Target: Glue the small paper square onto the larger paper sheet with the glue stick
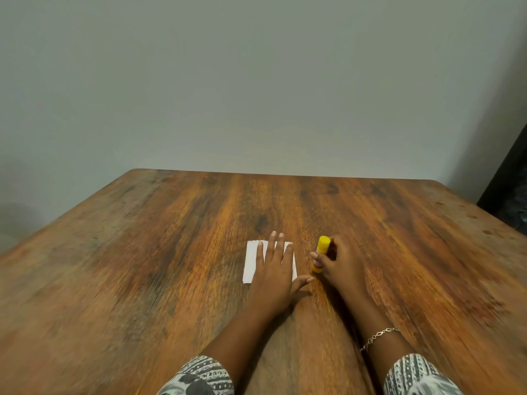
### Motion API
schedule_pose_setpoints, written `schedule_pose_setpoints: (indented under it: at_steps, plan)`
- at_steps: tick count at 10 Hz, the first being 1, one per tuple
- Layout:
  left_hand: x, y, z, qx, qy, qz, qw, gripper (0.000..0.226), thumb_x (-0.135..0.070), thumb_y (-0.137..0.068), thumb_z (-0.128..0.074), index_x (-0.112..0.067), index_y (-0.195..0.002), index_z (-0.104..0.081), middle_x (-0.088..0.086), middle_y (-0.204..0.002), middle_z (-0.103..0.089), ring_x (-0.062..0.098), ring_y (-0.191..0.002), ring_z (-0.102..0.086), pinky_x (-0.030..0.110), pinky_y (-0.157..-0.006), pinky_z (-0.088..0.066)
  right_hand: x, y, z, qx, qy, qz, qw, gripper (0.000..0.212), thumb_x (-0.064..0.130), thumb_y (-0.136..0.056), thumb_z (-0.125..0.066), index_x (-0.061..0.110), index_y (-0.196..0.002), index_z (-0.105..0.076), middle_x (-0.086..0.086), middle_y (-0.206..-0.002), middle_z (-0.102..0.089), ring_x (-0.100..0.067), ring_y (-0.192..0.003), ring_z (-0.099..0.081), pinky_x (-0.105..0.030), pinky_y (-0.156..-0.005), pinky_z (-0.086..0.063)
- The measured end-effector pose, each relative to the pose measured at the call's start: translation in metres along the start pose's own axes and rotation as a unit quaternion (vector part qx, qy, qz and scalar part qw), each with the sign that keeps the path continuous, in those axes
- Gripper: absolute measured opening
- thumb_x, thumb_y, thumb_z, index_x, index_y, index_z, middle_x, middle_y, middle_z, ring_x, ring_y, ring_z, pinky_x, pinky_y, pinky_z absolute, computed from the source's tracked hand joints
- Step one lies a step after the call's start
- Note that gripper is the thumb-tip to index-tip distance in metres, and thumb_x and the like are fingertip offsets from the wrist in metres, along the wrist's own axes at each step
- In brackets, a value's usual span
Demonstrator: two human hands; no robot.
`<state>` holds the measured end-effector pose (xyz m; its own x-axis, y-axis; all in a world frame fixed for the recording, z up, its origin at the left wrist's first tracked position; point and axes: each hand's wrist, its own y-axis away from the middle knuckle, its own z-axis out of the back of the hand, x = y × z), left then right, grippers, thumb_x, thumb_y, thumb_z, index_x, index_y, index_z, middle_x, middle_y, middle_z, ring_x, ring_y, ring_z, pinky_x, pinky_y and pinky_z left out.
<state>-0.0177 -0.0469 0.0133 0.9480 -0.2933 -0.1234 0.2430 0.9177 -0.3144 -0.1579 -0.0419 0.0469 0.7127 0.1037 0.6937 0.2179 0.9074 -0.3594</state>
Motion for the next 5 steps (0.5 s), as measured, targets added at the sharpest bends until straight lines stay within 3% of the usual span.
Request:
schedule_pose_setpoints:
  at_steps: [1, 2, 3, 4, 5]
  plan:
    - [0.004, -0.002, 0.002, 0.014, 0.016, -0.031, 0.999, 0.109, -0.076, -0.069, 0.018, -0.01, -0.142, -0.029, 0.011, -0.154, -0.014, 0.028, -0.14, 0.001, 0.045, -0.112, 0.0, 0.0, 0.002, -0.002, 0.001, -0.005, -0.008, 1.0, 0.021, 0.022, -0.08, -0.068, 0.017, -0.086, -0.049, 0.0, -0.084, -0.057, -0.01, -0.069, -0.048, -0.015, -0.051, -0.026]
    - [0.009, 0.002, 0.007, 0.047, 0.032, -0.026, 0.998, 0.118, -0.077, -0.051, 0.028, -0.014, -0.146, 0.001, 0.008, -0.154, 0.015, 0.023, -0.128, 0.032, 0.033, -0.099, 0.034, -0.002, 0.002, -0.002, 0.008, -0.012, -0.012, 1.0, 0.021, 0.025, -0.08, -0.067, 0.016, -0.089, -0.05, -0.002, -0.089, -0.06, -0.013, -0.074, -0.051, -0.015, -0.052, -0.027]
    - [0.011, 0.005, 0.013, 0.054, 0.044, -0.006, 0.998, 0.12, -0.079, -0.046, 0.03, -0.016, -0.146, 0.005, 0.003, -0.151, 0.023, 0.02, -0.127, 0.034, 0.033, -0.096, 0.039, -0.002, 0.001, 0.0, 0.038, -0.017, -0.035, 0.999, 0.029, 0.032, -0.081, -0.066, 0.015, -0.1, -0.052, -0.005, -0.102, -0.062, -0.013, -0.082, -0.052, -0.016, -0.054, -0.034]
    - [0.015, 0.005, 0.019, 0.058, 0.052, 0.003, 0.997, 0.13, -0.079, -0.036, 0.039, -0.016, -0.146, 0.007, 0.0, -0.143, 0.03, 0.019, -0.127, 0.034, 0.034, -0.101, 0.034, -0.003, 0.001, 0.003, 0.054, -0.003, -0.033, 0.998, 0.04, 0.04, -0.082, -0.061, 0.013, -0.111, -0.051, -0.008, -0.115, -0.059, -0.018, -0.091, -0.053, -0.018, -0.059, -0.036]
    - [0.014, 0.008, 0.029, 0.073, 0.037, 0.009, 0.997, 0.135, -0.078, -0.033, 0.043, -0.013, -0.146, 0.007, 0.007, -0.151, 0.022, 0.021, -0.127, 0.033, 0.034, -0.103, 0.031, 0.003, 0.007, 0.013, 0.087, 0.069, -0.002, 0.994, 0.059, 0.046, -0.086, -0.051, 0.014, -0.134, -0.035, -0.012, -0.146, -0.035, -0.029, -0.132, -0.034, -0.039, -0.098, -0.038]
